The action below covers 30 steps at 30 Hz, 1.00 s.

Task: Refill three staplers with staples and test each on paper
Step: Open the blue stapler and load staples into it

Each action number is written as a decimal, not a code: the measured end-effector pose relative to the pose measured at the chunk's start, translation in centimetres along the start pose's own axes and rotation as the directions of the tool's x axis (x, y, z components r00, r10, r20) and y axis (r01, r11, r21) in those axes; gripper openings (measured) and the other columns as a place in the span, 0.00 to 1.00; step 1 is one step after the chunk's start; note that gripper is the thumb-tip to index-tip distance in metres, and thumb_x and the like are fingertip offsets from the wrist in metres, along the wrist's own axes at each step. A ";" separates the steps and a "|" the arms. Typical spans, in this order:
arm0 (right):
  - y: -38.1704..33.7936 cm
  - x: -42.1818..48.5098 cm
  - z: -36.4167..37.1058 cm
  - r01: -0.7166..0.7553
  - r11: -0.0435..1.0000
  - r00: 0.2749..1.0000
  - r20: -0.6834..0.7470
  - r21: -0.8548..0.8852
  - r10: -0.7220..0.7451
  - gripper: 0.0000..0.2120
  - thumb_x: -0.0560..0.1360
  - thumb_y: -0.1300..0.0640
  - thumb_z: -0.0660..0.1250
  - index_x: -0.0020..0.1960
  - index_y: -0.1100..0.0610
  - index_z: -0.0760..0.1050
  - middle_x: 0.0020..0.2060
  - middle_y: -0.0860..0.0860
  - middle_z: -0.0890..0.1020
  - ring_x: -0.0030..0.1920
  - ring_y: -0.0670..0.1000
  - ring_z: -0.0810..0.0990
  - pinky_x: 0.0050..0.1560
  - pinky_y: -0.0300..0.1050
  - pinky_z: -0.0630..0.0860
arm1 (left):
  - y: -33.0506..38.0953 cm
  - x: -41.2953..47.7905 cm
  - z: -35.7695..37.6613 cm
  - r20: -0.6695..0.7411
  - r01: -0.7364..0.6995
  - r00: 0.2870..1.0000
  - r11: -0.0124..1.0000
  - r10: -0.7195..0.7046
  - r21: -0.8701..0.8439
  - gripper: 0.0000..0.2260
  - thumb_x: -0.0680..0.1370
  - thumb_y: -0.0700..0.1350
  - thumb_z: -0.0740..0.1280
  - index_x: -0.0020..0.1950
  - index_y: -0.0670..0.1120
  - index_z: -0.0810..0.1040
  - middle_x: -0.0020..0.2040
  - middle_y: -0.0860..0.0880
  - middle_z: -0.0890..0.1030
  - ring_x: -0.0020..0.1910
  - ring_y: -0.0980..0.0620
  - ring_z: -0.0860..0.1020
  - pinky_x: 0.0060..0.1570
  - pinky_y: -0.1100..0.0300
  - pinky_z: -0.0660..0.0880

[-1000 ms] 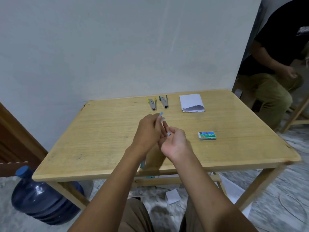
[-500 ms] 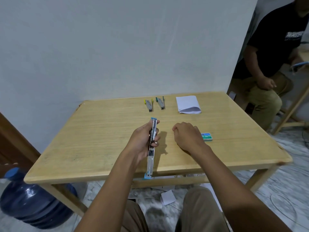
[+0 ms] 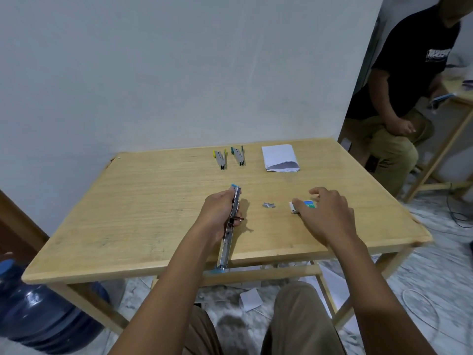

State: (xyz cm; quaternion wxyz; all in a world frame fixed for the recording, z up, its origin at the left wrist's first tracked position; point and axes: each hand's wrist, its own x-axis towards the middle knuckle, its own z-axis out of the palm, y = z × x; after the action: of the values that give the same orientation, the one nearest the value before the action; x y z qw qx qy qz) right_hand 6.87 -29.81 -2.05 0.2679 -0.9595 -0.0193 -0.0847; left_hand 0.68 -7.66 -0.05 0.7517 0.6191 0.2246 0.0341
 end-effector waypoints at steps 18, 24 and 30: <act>0.8 -0.8 1.2 -0.104 0.994 0.995 0.001 -0.035 0.104 0.34 0.68 0.27 0.63 0.63 0.50 0.73 0.60 0.51 0.76 0.62 0.54 0.71 0.59 0.53 0.65 | -1.1 2.8 2.1 -0.020 -0.131 0.953 0.475 0.302 0.870 0.18 0.84 0.45 0.59 0.34 0.45 0.74 0.31 0.48 0.73 0.39 0.41 0.74 0.43 0.53 0.64; 1.0 -0.4 1.1 -0.149 0.989 0.986 0.067 -0.022 0.150 0.35 0.67 0.25 0.62 0.61 0.49 0.74 0.62 0.53 0.72 0.64 0.56 0.67 0.60 0.54 0.62 | -1.3 2.8 1.7 -0.012 -0.185 0.917 0.451 0.399 0.873 0.12 0.84 0.46 0.59 0.55 0.46 0.82 0.53 0.48 0.82 0.55 0.44 0.78 0.57 0.50 0.67; 1.0 0.1 0.9 -0.174 0.985 0.976 0.127 -0.014 0.175 0.36 0.67 0.25 0.62 0.63 0.49 0.75 0.64 0.54 0.70 0.65 0.57 0.66 0.61 0.54 0.61 | -0.8 1.5 4.2 0.233 -0.353 0.813 0.133 0.534 0.926 0.20 0.81 0.56 0.61 0.70 0.50 0.75 0.62 0.45 0.73 0.62 0.44 0.68 0.60 0.49 0.63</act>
State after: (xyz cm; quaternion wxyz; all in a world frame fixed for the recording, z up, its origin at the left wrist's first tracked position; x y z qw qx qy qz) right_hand 7.16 -30.20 -3.33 0.2714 -0.9613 0.0480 0.0008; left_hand 3.40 -11.21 -0.70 0.1714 0.9695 0.0628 0.1637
